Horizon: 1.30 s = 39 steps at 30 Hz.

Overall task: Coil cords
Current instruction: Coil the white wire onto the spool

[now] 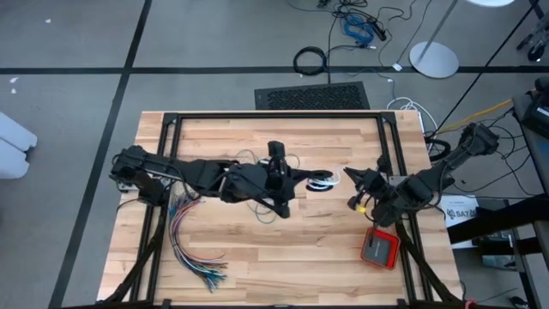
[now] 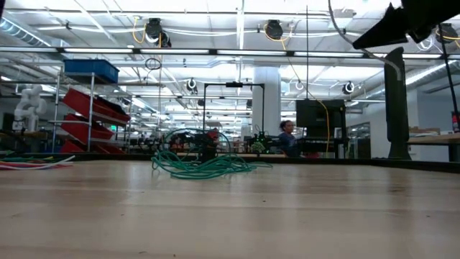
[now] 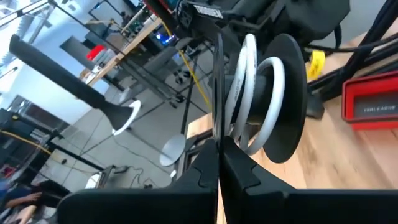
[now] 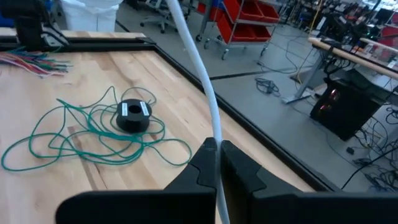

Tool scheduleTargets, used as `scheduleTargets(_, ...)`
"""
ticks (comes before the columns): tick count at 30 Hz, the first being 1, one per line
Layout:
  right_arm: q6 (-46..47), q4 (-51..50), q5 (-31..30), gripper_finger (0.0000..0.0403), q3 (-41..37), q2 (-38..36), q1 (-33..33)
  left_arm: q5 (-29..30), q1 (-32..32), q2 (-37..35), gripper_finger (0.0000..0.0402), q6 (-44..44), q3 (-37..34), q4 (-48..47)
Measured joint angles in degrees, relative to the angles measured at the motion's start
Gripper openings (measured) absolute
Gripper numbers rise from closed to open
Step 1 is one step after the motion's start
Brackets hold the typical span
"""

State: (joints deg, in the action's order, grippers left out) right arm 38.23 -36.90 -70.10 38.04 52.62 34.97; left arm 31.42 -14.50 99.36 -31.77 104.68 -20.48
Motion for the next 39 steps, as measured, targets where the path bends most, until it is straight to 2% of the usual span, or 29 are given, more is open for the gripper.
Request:
scheduleTargets(5, -6.55, 6.79, 3.6, 0.0, -0.02, 3.28, -3.9, -1.29, 0.26, 2.75, 0.0, -0.02, 0.0, 5.79)
scheduleTargets(14, -8.95, 12.99, 9.32, 0.0, -0.02, 11.6, -8.31, -2.1, 2.95, 4.47, 0.0, -0.48, -0.02, 14.41)
scheduleTargets(25, -25.6, 32.15, 21.32, 0.0, -0.04, 15.53, -14.82, -4.43, 5.85, 11.33, 0.0, -1.57, -0.02, 17.44)
scheduleTargets(32, -26.95, 32.17, 22.62, 0.0, -0.07, 15.37, -15.54, -4.74, 6.36, 14.84, 0.0, -4.67, 0.0, 20.21)
scheduleTargets(39, -24.51, 32.16, 24.0, 0.0, -0.09, 15.37, -14.91, -3.65, 7.72, 15.88, 0.0, -6.88, 0.09, 21.04)
